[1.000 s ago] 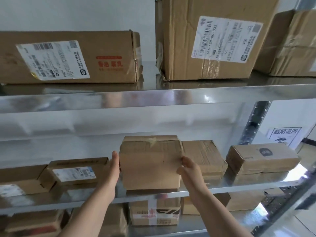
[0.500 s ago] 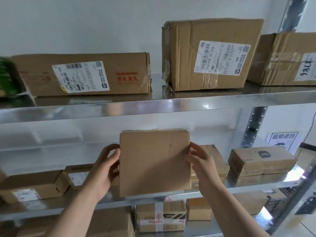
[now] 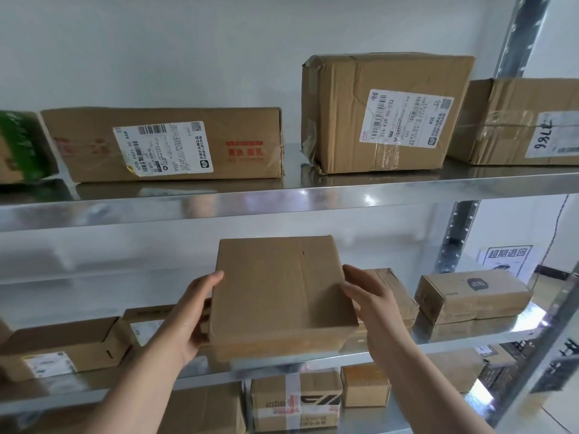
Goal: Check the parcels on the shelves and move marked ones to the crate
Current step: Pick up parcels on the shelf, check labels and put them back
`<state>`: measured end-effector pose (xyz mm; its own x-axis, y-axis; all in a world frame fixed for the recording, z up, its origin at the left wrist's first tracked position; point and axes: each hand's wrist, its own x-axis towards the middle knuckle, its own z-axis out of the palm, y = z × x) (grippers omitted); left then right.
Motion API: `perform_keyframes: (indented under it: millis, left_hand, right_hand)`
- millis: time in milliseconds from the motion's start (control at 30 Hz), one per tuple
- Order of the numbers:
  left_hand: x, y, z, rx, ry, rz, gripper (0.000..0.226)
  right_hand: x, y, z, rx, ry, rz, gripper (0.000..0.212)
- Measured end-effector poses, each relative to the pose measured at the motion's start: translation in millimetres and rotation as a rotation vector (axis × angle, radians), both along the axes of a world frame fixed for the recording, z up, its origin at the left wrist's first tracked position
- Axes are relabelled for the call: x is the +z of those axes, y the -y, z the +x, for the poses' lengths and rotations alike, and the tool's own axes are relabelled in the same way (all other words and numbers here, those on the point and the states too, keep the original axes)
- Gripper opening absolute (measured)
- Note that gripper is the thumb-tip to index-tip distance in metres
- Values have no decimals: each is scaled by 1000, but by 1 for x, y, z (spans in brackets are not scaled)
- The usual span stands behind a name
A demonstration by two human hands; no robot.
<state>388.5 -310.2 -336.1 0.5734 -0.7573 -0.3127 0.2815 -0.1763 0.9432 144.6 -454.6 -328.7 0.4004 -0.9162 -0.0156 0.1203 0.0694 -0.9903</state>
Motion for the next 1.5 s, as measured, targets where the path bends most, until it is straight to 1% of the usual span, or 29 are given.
perform_keyframes:
  millis: [33,67,100,167,200,233,300,333,367,467,500,567,633,667,733,767,800,833,900,933,967,1000,1067,1100,1167,1233,1333,1433,1500]
  left_hand:
    - [0,-1,2,-14,-52,12,94]
    - [-2,-1,3,-19,-98,16,93]
    - [-1,-3,1,-17,-131,17,84]
    - [0,-5,1,-5,-153,8,65]
    - [-3,-4,3,-6,-146,10,64]
    - [-4,-4,3,-4,-134,19,67]
    - [-3,-3,4,26,-89,41,73]
    - [-4,-1,6,40,-56,53,74]
    - [-2,-1,5,52,-22,67,74]
    - [2,0,5,65,68,77,70]
    - [4,1,4,62,88,76,67]
    - [5,2,4,50,118,86,63]
    - [8,3,2,30,100,71,66]
    - [9,1,3,33,57,46,71]
    - [9,-2,9,24,-45,14,95]
    - [10,-4,9,-6,-73,10,101]
    - [10,-5,11,-33,-73,-3,95]
    - [10,-5,12,-50,-66,-24,84]
    - [8,-2,11,-32,-123,-64,65]
    - [8,-2,11,-7,-169,-77,63]
    - [9,0,10,17,-197,-93,66]
    - [10,0,9,35,-209,-101,70]
    - [8,1,10,93,-205,-100,66]
    - [8,1,8,108,-201,-96,61]
    - [9,1,4,114,-176,-114,53]
    - [7,2,4,121,-149,-143,53]
    - [6,5,3,149,-158,-163,68]
    - [9,5,0,164,-145,-157,72]
    - [12,7,-4,173,-125,-148,66]
  right_hand:
    - [1,-2,0,37,7,-1,27]
    - [2,-3,-1,85,15,5,26]
    - [1,-4,-1,134,24,17,27]
    - [1,-6,0,205,38,46,41]
    - [2,-8,1,222,38,61,51]
    - [5,-9,2,236,35,70,59]
    - [8,-11,4,249,23,88,68]
    - [10,-12,5,240,18,112,67]
    - [12,-12,5,223,16,144,61]
    - [16,-8,7,146,34,253,31]
    - [17,-6,8,119,34,286,27]
    - [15,-2,10,80,20,347,29]
    - [14,-1,13,67,0,381,33]
    - [14,-1,15,64,-8,395,34]
    - [12,0,17,63,-5,421,40]
    - [11,1,17,63,-1,432,46]
    - [10,3,17,57,-1,442,51]
    - [10,5,17,52,-1,451,56]
    - [10,7,17,48,-18,456,60]
    - [12,7,17,39,-34,451,60]
    - [15,5,17,22,-46,441,58]
    - [19,3,18,-6,-53,428,55]
    - [24,0,21,-62,-63,389,53]
    - [25,-1,23,-85,-83,358,55]
    - [22,-3,28,-125,-141,268,68]
    - [16,-2,33,-163,-182,222,79]
    - [10,0,39,-176,-180,265,89]
    - [10,0,45,-174,-191,308,97]
    - [13,0,49,-186,-219,317,119]
